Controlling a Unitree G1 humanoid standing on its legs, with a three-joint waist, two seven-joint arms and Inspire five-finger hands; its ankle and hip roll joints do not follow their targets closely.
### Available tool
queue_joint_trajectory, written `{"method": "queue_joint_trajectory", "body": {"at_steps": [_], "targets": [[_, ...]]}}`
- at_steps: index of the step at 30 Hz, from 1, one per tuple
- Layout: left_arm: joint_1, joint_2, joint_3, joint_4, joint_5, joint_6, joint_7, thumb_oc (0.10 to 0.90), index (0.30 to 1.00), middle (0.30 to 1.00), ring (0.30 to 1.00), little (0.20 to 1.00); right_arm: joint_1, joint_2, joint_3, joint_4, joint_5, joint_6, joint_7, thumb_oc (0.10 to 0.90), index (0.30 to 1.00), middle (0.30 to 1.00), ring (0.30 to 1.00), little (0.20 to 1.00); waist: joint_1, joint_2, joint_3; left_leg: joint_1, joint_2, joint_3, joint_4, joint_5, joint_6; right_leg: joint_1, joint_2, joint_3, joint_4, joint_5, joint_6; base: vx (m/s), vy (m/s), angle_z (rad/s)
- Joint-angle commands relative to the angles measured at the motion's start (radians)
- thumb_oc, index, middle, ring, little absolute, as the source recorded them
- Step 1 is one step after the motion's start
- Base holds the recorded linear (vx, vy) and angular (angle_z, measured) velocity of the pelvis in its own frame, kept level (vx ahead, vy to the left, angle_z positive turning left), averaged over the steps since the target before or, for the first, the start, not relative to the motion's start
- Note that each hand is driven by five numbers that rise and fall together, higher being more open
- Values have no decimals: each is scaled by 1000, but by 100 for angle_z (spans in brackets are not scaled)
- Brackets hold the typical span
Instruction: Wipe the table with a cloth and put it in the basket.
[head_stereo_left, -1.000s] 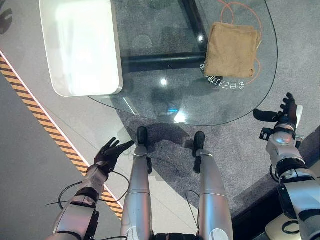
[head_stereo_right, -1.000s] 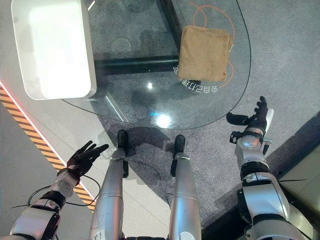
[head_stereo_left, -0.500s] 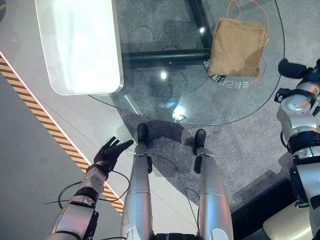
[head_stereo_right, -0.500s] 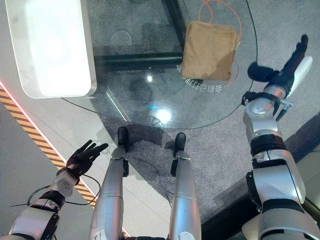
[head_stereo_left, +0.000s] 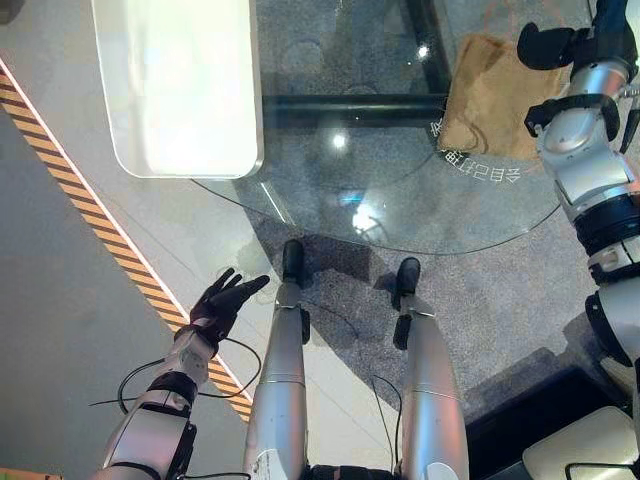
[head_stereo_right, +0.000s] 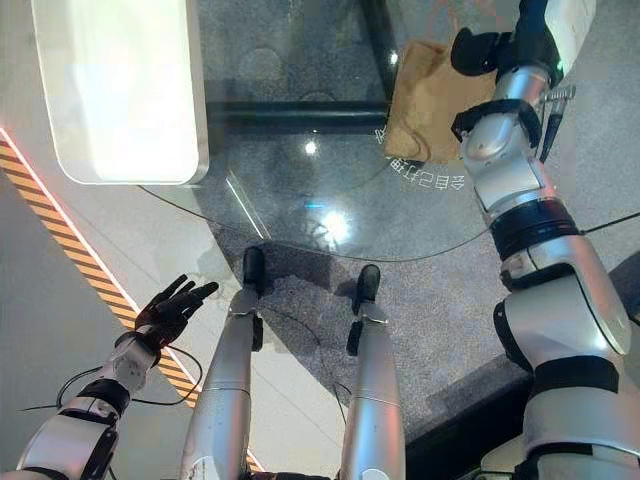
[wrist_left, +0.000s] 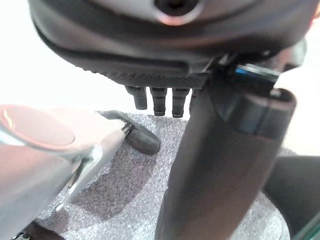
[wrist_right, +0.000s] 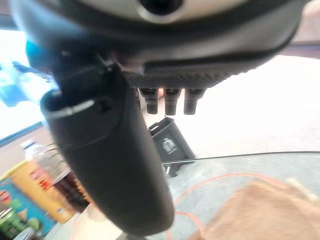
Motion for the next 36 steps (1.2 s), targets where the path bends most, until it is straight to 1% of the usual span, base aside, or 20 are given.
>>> {"method": "queue_joint_trajectory", "body": {"at_steps": [1, 3, 7, 9, 10, 16, 19, 22, 25, 28, 30, 31, 36], "targets": [[67, 44, -18, -6, -19, 0, -4, 800, 900, 900, 900, 900, -125, -108, 37, -47, -64, 11, -16, 800, 900, 900, 900, 900, -2, 7, -21, 13, -111, 40, -6, -41, 91, 25, 91, -79, -74, 7, -66, 0, 0, 0], [70, 43, -19, -12, -16, 0, -1, 800, 900, 900, 900, 900, -135, -107, 46, -48, -73, 28, -6, 800, 900, 900, 900, 900, 0, 7, -21, 11, -112, 39, -6, -39, 91, 24, 91, -80, -73, 7, -66, 0, 0, 0], [85, 41, -24, -27, -16, -2, 1, 800, 900, 900, 900, 900, -168, -110, 82, -46, -77, 82, 38, 800, 900, 900, 900, 900, 8, 8, -21, 16, -117, 36, -12, -34, 94, 28, 91, -85, -76, 10, -67, 0, 0, 0], [85, 41, -23, -27, -16, -2, 1, 800, 900, 900, 900, 900, -168, -110, 82, -46, -77, 83, 38, 800, 900, 900, 900, 900, 7, 9, -21, 16, -117, 36, -12, -34, 94, 28, 90, -85, -76, 10, -67, 0, 0, 0], [87, 42, -23, -33, -14, -1, 3, 800, 900, 900, 900, 900, -187, -110, 107, -35, -88, 116, 82, 800, 900, 900, 900, 900, 12, 7, -21, 11, -117, 35, -10, -33, 94, 24, 90, -88, -75, 11, -68, 0, 0, 0], [91, 45, -27, -46, -11, 4, 6, 800, 900, 900, 900, 900, -217, -108, 163, -6, -85, 162, 165, 800, 900, 900, 900, 900, 19, 5, -21, 7, -119, 31, -11, -28, 95, 19, 90, -93, -74, 15, -71, 0, 0, 0], [93, 52, -29, -48, -14, 7, 3, 800, 900, 900, 900, 900, -222, -109, 176, 2, -77, 162, 194, 800, 900, 900, 900, 900, 21, 6, -21, 3, -120, 30, -9, -27, 95, 14, 90, -94, -69, 14, -72, 0, 0, 0], [96, 50, -30, -46, -14, 4, 2, 800, 900, 900, 900, 900, -223, -107, 182, 9, -76, 162, 198, 800, 900, 900, 900, 900, 22, 6, -21, 3, -121, 29, -11, -26, 96, 14, 91, -94, -69, 15, -72, 0, 0, 0], [98, 45, -36, -46, -10, -1, 6, 800, 900, 900, 900, 900, -232, -95, 193, 38, -80, 170, 233, 800, 900, 900, 900, 900, 28, 8, -21, -1, -123, 27, -6, -25, 98, 10, 90, -98, -61, 16, -72, 0, 0, 0], [95, 51, -36, -47, -1, 8, 7, 800, 900, 900, 900, 900, -235, -90, 203, 59, -83, 160, 293, 800, 900, 900, 900, 900, 34, 8, -21, -3, -125, 25, -5, -23, 99, 7, 87, -102, -57, 16, -72, 25, -18, 6], [93, 52, -38, -45, 0, 9, 4, 800, 900, 900, 900, 900, -237, -87, 208, 66, -84, 156, 306, 800, 900, 900, 900, 900, 35, 9, -21, -5, -126, 24, -4, -22, 100, 5, 86, -104, -55, 17, -72, 20, -18, 7], [93, 52, -36, -44, 5, 10, 1, 800, 900, 900, 900, 900, -241, -81, 214, 74, -93, 164, 324, 800, 900, 900, 900, 900, 37, 10, -21, -6, -126, 23, -4, -21, 100, 2, 86, -105, -51, 17, -73, 19, -9, 4], [101, 48, -44, -42, 3, 4, -10, 800, 900, 900, 900, 900, -258, -67, 232, 115, -117, 166, 348, 800, 900, 900, 900, 900, 45, 21, -21, -16, -129, 21, 3, -19, 101, -10, 83, -107, -39, 13, -74, 6, -2, 1]]}}
